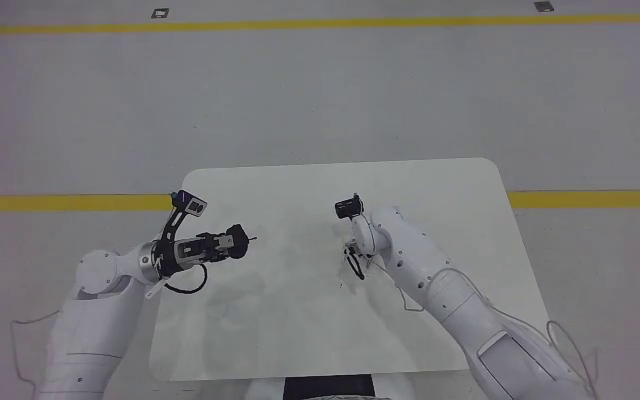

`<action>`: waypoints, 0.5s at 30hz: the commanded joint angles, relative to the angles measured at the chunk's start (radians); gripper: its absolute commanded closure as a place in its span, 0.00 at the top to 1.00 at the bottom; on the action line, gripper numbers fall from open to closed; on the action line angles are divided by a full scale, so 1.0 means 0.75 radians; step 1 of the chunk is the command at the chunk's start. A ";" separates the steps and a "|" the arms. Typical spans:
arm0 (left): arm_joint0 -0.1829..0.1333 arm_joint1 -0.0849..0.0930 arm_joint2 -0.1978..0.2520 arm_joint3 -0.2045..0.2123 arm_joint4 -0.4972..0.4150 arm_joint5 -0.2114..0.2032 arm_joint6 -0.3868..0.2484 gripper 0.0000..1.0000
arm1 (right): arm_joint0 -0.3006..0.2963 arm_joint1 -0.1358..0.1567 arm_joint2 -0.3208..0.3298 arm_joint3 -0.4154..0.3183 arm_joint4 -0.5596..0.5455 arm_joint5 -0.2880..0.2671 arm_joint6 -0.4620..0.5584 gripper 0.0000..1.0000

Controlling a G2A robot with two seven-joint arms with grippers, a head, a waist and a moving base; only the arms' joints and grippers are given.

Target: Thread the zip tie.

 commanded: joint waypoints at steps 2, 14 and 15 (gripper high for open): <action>0.000 0.000 0.000 0.000 0.000 0.000 0.000 0.00 | 0.005 -0.008 0.000 0.016 -0.003 0.000 -0.002 0.14; 0.000 0.000 0.000 0.000 0.000 0.000 0.000 0.00 | 0.024 -0.031 0.002 0.076 -0.017 0.000 0.004 0.00; 0.000 0.000 0.000 0.000 0.000 0.000 0.000 0.00 | 0.026 -0.032 0.004 0.078 -0.018 0.000 0.007 0.00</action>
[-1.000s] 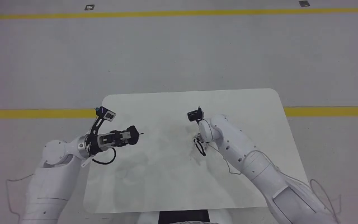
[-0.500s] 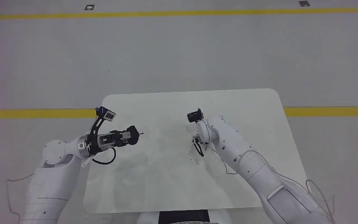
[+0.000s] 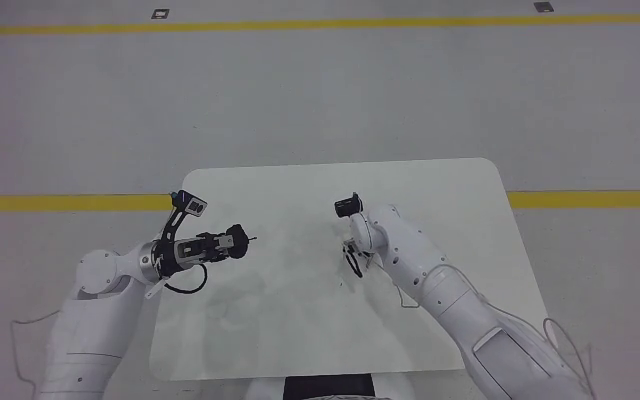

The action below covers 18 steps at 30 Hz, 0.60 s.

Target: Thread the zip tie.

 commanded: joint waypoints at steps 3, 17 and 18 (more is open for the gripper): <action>0.000 0.000 0.000 0.000 0.000 0.000 0.000 0.00 | 0.004 -0.001 0.014 -0.003 -0.011 0.000 0.018 0.00; 0.000 0.000 0.000 0.000 0.000 0.000 0.000 0.00 | -0.079 0.082 0.267 -0.233 0.110 -0.131 0.105 0.00; 0.000 0.000 0.000 0.000 0.000 0.000 0.000 0.00 | -0.093 0.092 0.295 -0.260 0.135 -0.134 0.105 0.00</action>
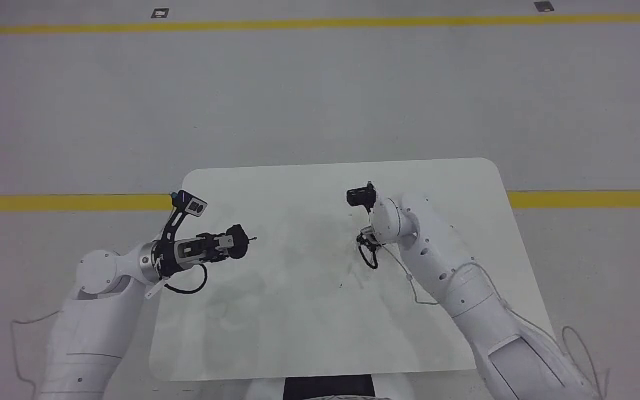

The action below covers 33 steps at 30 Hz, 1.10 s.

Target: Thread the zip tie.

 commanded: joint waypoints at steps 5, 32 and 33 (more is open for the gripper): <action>0.000 0.000 0.000 0.000 0.000 0.000 0.000 0.00 | -0.076 0.053 0.170 -0.154 0.158 -0.004 0.000 0.00; 0.040 -0.016 0.049 -0.010 -0.041 0.000 0.201 0.00 | -0.329 0.069 0.412 -0.417 0.824 -0.060 -0.409 0.00; 0.047 -0.021 0.059 -0.009 -0.047 0.000 0.228 0.00 | -0.349 0.067 0.410 -0.442 0.856 -0.072 -0.464 0.00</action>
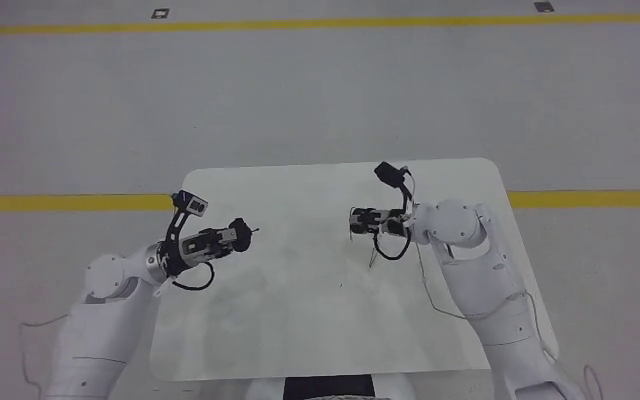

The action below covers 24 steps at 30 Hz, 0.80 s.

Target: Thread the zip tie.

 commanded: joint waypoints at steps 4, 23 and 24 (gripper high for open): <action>0.029 -0.030 0.067 0.006 -0.024 0.000 0.133 0.00 | -0.103 -0.013 -0.020 -0.106 0.154 -0.055 -0.281 0.00; -0.004 -0.087 0.174 0.045 0.026 0.000 0.316 0.00 | -0.203 -0.023 -0.093 -0.217 0.259 -0.183 -0.559 0.00; -0.001 -0.088 0.177 0.049 0.031 0.010 0.331 0.00 | -0.216 -0.027 -0.094 -0.224 0.299 -0.193 -0.619 0.00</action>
